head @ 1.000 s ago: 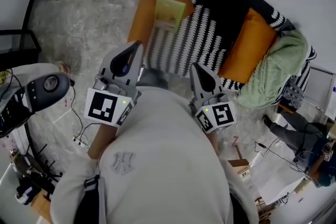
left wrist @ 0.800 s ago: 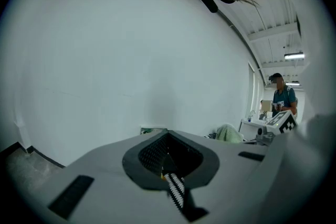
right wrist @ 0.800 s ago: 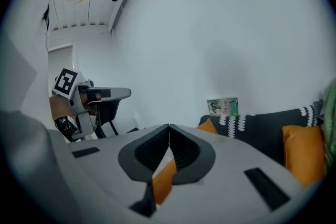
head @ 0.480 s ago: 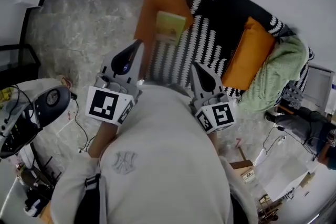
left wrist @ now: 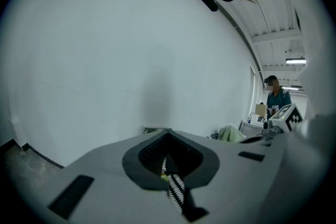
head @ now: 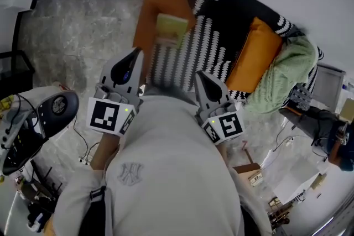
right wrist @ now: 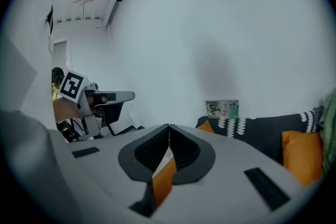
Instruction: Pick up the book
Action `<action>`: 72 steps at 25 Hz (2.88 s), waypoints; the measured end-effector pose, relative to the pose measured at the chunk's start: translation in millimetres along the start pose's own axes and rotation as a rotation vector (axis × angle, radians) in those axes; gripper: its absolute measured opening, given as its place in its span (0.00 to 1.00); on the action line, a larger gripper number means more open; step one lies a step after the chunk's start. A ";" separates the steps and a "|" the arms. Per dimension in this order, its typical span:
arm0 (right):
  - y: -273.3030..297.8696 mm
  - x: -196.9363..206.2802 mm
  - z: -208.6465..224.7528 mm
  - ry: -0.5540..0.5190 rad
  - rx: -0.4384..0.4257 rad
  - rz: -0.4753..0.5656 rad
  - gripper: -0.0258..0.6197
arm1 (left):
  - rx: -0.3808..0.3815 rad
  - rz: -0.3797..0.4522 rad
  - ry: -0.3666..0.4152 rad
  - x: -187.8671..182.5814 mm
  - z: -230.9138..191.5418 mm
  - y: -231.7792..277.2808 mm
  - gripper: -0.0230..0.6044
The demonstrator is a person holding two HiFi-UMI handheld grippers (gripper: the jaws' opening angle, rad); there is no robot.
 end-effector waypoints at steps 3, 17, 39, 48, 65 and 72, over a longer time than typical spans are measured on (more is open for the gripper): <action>1.5 -0.4 10.4 0.007 -0.008 0.007 0.07 | -0.027 -0.003 -0.005 1.1 -3.8 11.0 0.04; 11.1 -22.8 39.6 -0.009 -0.014 0.098 0.07 | -0.029 0.062 0.041 -23.2 5.3 23.0 0.04; 177.8 80.4 173.1 0.060 -0.145 -0.119 0.37 | -0.095 -0.044 -0.040 24.5 -5.9 78.5 0.04; 283.4 193.0 239.0 -0.005 -0.211 -0.267 0.46 | -0.214 -0.088 -0.145 92.6 -23.1 99.8 0.04; 327.0 284.3 188.7 -0.071 -0.468 -0.382 0.27 | -0.327 -0.114 -0.192 133.3 -40.6 103.8 0.04; 295.4 247.4 191.9 0.071 -0.361 -0.354 0.27 | -0.329 -0.085 -0.127 107.9 -47.3 87.2 0.04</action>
Point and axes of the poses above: the fingertips, and each gripper's own axes: y forward along the fingers, z to its right, x out of its underside, the point moved 3 cm from there along -y, backward along the fingers, and after that the axes turned 2 degrees about -z, right-handed, at the moved point
